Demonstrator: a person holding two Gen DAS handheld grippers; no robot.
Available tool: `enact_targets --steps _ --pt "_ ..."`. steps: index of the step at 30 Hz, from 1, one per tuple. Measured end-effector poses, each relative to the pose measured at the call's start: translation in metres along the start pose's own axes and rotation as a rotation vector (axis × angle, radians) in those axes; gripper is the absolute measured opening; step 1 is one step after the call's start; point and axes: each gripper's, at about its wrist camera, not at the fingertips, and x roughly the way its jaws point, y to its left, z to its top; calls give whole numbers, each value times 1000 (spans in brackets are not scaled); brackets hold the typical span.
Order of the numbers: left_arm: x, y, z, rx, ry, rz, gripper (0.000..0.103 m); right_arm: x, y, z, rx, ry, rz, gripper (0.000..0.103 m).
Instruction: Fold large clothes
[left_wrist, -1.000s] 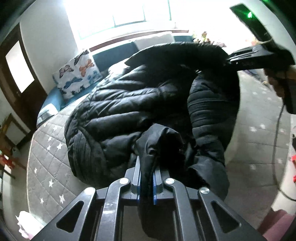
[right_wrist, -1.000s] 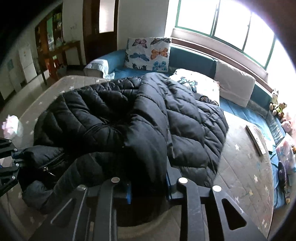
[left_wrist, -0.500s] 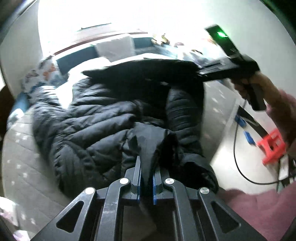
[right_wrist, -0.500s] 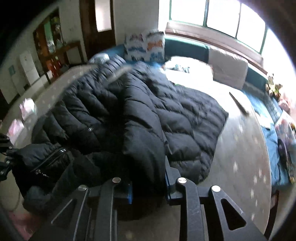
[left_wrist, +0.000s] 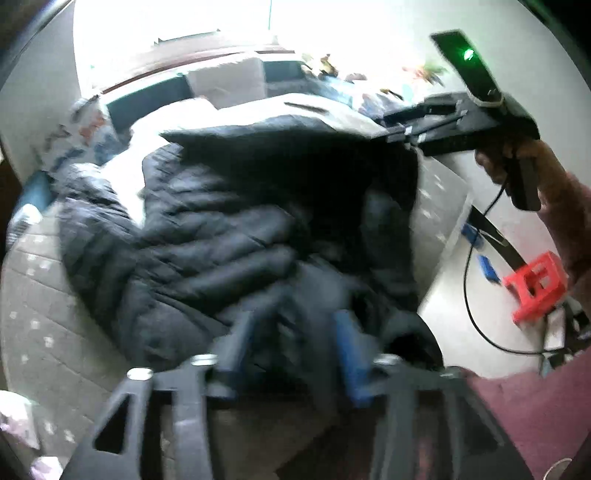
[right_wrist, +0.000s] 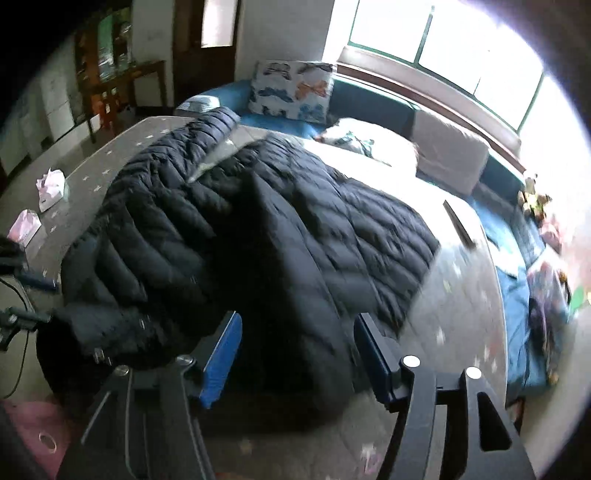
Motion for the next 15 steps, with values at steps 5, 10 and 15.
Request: enact_targets --steps 5,10,15 --pt "-30 42 22 -68 -96 84 83 43 29 38 -98 23 4 69" --pt "-32 127 50 -217 -122 218 86 94 56 69 -171 46 -88 69" --pt "-6 237 70 -406 -92 329 86 138 49 84 -187 86 -213 69"
